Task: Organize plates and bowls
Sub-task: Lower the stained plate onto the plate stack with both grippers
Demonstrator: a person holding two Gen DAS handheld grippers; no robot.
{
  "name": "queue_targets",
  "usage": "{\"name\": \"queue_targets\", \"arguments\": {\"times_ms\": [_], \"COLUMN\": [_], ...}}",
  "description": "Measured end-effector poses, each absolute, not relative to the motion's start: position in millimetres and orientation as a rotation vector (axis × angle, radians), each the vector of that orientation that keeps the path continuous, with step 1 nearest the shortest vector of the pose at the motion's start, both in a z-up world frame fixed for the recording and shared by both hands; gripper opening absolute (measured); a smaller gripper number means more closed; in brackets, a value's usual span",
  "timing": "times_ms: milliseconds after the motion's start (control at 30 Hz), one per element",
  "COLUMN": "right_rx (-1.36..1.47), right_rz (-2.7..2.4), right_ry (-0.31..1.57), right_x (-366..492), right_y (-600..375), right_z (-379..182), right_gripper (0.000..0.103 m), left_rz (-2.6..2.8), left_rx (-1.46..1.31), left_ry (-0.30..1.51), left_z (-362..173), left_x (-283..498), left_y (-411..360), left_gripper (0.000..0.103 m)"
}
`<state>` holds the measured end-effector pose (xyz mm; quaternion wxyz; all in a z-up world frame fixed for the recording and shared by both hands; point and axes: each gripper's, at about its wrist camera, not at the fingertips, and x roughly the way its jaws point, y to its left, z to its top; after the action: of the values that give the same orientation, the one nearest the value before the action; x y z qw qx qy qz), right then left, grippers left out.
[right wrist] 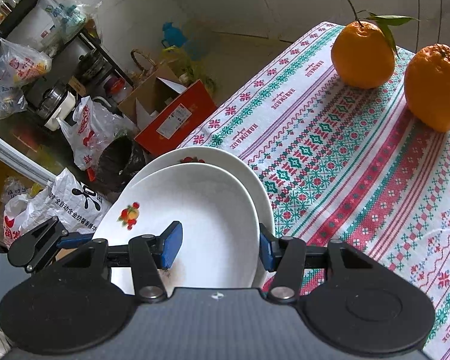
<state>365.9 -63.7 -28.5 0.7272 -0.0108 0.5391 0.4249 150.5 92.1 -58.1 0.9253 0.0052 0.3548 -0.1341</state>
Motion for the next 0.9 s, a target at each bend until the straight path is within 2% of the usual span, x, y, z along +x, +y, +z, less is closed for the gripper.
{"name": "queue_targets", "arguments": {"times_ms": [900], "right_rx": [-0.055], "right_rz": [0.892], "right_ry": [1.135], "right_x": [341], "right_y": [-77], "right_z": [-17], "right_gripper": [0.058], "left_rz": [-0.271], "left_rx": [0.035], "left_ry": [0.728], "left_z": [-62], "left_x": [155], "left_y": [92], "left_gripper": [0.099]}}
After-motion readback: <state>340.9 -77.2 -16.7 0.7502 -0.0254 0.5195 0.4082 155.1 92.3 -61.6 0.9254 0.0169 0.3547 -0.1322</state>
